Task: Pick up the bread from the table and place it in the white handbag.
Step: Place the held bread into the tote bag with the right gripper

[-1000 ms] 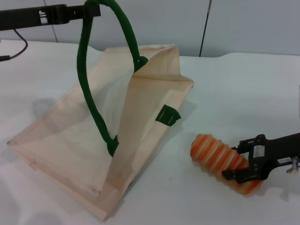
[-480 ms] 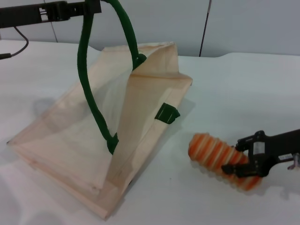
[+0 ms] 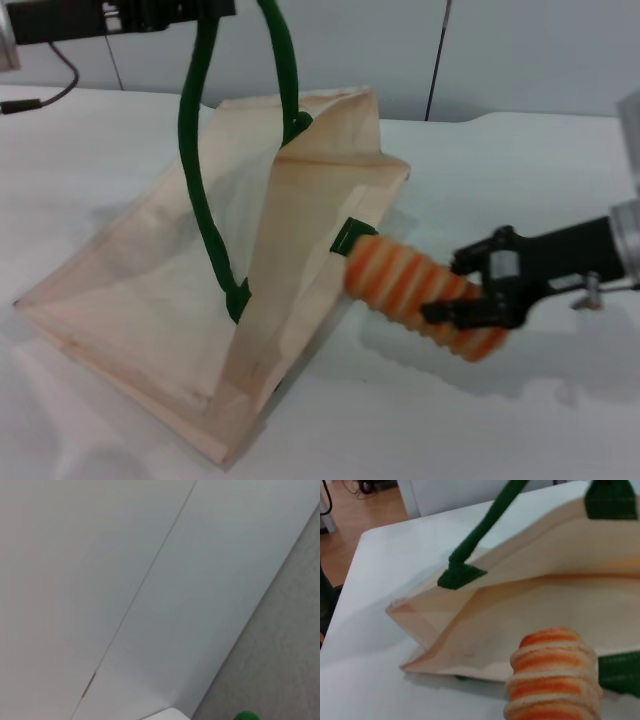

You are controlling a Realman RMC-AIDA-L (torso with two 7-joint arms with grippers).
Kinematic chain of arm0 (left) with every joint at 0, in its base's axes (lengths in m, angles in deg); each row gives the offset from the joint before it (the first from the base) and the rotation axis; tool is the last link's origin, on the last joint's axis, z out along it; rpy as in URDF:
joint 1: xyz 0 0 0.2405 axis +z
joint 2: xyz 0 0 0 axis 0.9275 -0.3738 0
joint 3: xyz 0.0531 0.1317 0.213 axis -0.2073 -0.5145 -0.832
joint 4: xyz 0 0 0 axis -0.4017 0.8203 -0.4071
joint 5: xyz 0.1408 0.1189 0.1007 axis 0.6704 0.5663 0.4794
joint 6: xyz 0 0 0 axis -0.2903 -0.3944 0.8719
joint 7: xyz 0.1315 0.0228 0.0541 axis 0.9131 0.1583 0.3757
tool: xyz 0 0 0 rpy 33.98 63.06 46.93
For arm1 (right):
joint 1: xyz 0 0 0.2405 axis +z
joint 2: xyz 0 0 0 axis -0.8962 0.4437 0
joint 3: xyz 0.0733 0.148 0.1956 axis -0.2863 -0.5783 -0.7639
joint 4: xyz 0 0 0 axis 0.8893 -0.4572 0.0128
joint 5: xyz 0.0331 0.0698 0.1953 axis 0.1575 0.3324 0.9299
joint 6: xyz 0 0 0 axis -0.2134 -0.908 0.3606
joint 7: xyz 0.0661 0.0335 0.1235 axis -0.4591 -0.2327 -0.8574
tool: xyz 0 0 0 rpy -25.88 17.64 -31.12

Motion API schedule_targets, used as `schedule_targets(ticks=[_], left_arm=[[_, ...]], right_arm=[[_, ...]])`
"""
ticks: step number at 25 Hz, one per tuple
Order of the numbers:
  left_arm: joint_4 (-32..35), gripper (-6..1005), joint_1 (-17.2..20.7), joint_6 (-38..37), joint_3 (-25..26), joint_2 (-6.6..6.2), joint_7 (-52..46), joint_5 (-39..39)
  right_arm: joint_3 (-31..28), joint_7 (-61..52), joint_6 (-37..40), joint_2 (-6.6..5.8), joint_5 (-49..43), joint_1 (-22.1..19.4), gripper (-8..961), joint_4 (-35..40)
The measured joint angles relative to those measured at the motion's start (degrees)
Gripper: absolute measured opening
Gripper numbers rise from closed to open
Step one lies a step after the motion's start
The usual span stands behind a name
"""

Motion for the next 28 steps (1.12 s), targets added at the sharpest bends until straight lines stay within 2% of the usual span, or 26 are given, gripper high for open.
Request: schedule_targets(ticks=[4,6,16,19,28], left_arm=[[0.3,121,-1.0,0.0,0.0,0.12,0.0,0.1],[0.3,121,-1.3,0.0,0.0,0.2,0.0,0.2],[0.5,121,-2.4,0.0,0.1,0.57,0.0,0.3],[0.5,121,-2.8,0.0,0.1,0.87,0.1,0.3],[0.6,121,-3.0,0.0,0.0,1.12,0.2,0.0]], right_arm=[[0.7,-2.5,3.9,1.96,-3.1,3.7,473,-0.5],[1.1,-3.1,5.1,2.39,-4.2,5.8,454,-2.2],[0.9,-4.8,12.1,2.95,-2.1,13.3,349,-9.3],[0.9,-6.1,16.9,3.22,-0.7,16.2,321,-12.5],[1.1,-7.8,22.2,3.58,3.4,18.4,282,-15.1]])
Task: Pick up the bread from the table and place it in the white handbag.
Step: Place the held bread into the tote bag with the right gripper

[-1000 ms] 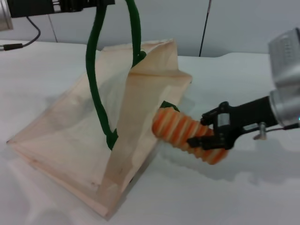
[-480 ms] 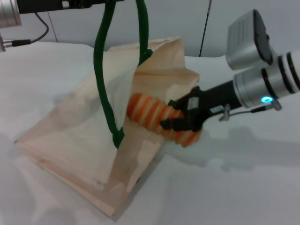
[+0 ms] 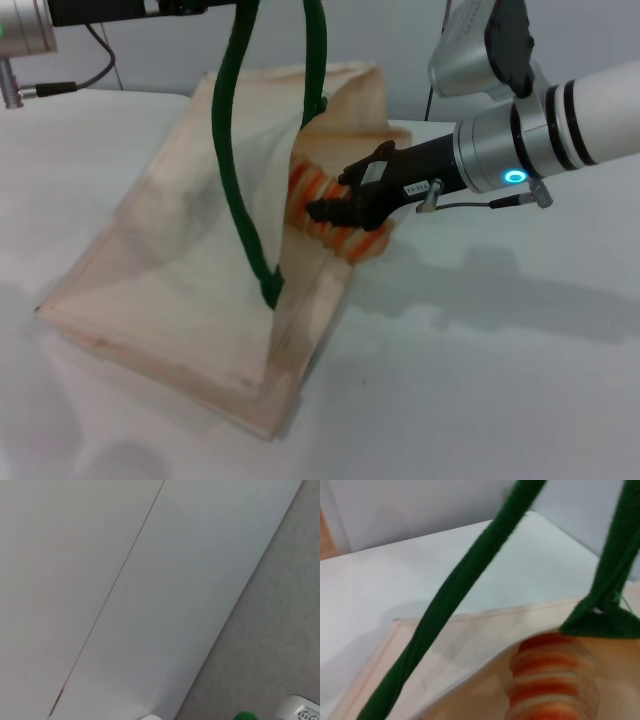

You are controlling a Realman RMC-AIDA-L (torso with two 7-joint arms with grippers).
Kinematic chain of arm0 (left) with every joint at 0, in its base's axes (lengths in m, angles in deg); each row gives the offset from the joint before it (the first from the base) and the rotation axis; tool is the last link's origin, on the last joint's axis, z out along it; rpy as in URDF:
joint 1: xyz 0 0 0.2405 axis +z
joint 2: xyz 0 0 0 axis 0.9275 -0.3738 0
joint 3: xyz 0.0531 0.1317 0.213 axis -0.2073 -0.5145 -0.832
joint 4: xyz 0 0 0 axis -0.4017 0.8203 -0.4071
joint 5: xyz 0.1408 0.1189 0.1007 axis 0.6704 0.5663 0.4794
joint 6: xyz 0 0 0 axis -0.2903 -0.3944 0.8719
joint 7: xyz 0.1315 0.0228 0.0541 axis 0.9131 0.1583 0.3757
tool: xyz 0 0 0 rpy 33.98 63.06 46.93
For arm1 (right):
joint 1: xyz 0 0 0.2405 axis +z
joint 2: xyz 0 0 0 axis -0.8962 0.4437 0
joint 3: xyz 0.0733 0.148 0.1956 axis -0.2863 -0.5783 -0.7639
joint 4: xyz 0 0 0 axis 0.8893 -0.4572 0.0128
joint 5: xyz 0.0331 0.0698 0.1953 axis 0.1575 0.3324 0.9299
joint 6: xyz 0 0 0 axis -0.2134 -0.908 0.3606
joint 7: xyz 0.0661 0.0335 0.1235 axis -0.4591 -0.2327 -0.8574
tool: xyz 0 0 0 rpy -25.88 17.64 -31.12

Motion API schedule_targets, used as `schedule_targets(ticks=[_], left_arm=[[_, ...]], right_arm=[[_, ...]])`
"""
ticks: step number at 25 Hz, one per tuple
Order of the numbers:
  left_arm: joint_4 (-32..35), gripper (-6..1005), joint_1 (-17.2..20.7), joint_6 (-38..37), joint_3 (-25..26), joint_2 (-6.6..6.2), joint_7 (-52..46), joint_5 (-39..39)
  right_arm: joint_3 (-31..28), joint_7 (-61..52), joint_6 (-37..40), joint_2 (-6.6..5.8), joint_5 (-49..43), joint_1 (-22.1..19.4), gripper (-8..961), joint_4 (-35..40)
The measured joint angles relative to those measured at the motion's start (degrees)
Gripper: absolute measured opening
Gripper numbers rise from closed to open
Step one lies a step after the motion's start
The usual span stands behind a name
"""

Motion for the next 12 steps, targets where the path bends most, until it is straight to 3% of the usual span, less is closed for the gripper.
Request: schedule_targets(ticks=[12], left_arm=[[0.1,121,-0.4,0.0,0.0,0.0,0.1,-0.2]], right_arm=[[1.1,-4.9,6.8,0.12,2.1,0.4,266,-2.1]])
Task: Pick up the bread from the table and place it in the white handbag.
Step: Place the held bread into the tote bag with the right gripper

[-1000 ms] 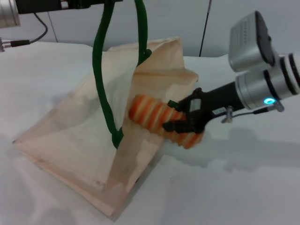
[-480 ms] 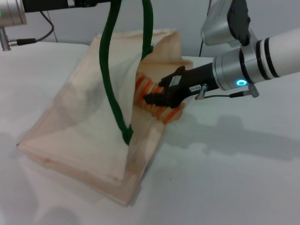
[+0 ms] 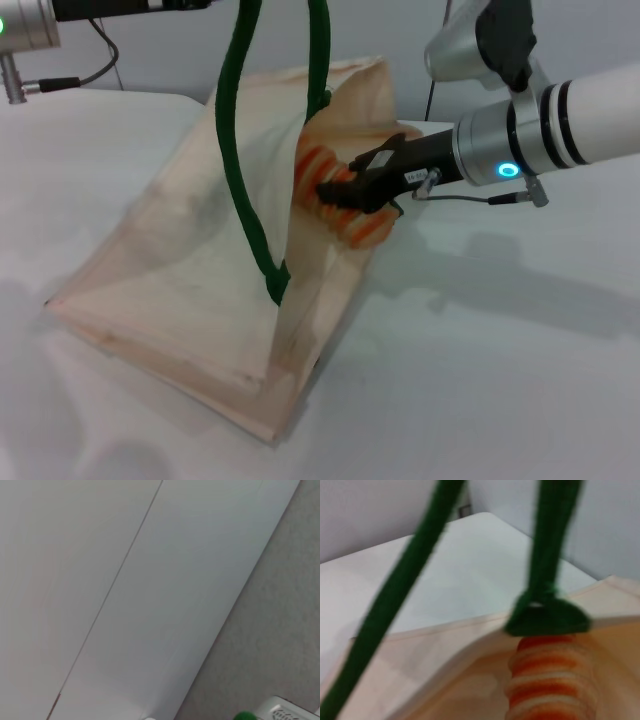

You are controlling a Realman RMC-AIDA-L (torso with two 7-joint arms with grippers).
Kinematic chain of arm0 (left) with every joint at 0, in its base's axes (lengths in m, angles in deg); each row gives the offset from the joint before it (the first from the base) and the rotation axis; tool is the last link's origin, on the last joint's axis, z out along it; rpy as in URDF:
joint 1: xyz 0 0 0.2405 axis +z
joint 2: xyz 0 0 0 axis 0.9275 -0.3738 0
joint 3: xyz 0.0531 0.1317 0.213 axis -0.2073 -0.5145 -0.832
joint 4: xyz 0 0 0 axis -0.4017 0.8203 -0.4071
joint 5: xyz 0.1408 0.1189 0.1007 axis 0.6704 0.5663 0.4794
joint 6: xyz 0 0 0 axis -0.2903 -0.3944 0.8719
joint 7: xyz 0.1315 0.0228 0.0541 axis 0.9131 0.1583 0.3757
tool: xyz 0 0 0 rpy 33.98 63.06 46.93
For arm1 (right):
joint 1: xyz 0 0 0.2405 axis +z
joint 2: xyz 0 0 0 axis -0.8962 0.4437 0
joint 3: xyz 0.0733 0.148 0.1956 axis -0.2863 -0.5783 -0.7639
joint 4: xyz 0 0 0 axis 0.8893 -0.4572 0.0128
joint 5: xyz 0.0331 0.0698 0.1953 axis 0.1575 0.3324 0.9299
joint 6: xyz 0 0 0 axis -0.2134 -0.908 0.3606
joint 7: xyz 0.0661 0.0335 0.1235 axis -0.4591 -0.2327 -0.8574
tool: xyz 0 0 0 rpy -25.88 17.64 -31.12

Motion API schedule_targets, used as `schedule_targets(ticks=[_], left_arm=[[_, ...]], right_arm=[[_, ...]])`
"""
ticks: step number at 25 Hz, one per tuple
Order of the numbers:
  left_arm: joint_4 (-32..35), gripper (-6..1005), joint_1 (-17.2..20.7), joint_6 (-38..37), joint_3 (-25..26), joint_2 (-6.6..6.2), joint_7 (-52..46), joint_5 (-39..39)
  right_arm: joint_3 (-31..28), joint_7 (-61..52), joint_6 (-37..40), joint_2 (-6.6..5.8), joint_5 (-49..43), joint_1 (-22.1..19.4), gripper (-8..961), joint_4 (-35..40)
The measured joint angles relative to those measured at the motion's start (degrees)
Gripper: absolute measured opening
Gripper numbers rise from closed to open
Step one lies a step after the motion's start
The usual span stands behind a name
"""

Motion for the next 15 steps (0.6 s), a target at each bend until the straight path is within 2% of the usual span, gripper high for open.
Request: schedule_targets(ticks=[6,15], left_arm=[[0.1,122,-0.3,0.0,0.0,0.24,0.0,-0.1],[0.1,122,-0.4,0.0,0.0,0.35,0.1,-0.1]], right_arm=[[0.3,-3.2,4.1,0.16,0.8,-0.1,249,-0.6],[-0.3,-3.6,-1.1,0.02,4.0,-0.3,246,-2.3]])
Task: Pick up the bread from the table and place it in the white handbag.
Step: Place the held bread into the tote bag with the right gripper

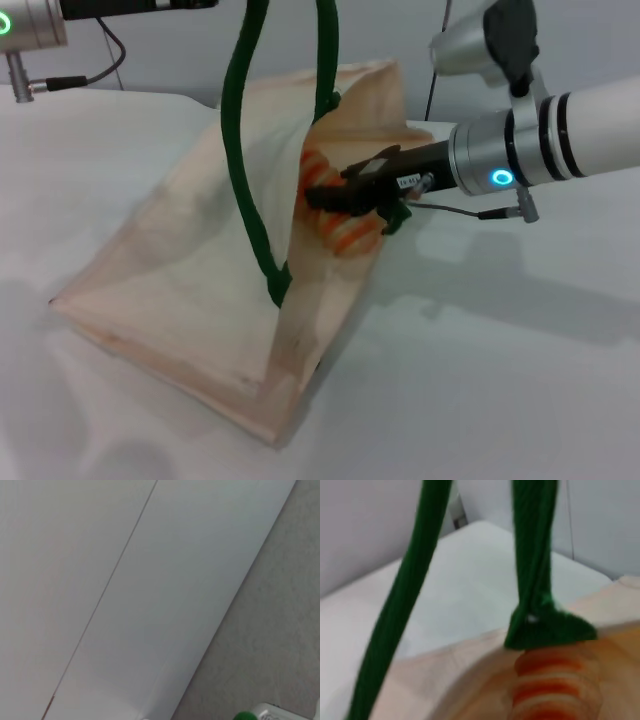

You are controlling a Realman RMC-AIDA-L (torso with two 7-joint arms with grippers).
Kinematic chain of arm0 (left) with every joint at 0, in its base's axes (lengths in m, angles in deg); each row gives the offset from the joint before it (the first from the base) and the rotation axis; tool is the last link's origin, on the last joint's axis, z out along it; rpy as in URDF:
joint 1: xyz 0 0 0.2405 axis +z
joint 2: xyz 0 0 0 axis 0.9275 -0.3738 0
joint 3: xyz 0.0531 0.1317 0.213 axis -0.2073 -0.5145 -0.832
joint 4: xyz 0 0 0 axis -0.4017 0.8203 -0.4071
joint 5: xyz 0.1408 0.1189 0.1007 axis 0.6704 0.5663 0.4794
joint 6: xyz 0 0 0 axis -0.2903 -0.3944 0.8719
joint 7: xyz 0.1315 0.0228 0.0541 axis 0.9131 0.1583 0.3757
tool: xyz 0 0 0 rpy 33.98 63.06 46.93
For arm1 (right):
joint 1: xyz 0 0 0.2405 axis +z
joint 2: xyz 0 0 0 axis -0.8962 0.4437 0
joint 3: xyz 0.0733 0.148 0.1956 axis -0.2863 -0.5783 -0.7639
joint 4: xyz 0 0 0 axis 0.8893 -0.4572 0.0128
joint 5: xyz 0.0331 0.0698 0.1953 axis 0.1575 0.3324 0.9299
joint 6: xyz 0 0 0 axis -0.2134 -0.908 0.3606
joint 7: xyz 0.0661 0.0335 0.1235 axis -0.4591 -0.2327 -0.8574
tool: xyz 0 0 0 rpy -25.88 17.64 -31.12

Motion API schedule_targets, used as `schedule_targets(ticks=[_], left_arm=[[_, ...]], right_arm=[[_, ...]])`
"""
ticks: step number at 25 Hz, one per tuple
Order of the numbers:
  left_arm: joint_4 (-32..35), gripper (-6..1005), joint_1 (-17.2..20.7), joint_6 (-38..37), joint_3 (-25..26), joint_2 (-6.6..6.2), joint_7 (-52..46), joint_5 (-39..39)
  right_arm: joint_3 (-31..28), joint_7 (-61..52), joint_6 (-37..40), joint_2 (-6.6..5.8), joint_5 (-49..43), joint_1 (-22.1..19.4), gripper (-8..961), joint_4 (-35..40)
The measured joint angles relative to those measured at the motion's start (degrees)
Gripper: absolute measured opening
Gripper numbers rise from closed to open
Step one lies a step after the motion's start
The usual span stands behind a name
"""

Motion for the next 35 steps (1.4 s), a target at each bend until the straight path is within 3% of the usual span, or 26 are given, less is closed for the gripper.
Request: schedule_targets(ticks=[10,26,35], left_arm=[[0.0,122,-0.5,0.0,0.0,0.26,0.1,0.0],[1.4,122,-1.0,0.0,0.0,0.44,0.6,-0.9],[1.4,122,-0.7,0.0,0.0,0.31,0.6,-0.9]], right_arm=[[3.0,0.8,0.0,0.09,3.5,0.1,238,-0.7],[2.9,2.7,-0.5,0.07,3.9,0.3,215,-0.3],[2.6,4.7,-1.9,-0.02,4.6,0.1,405,-0.3]])
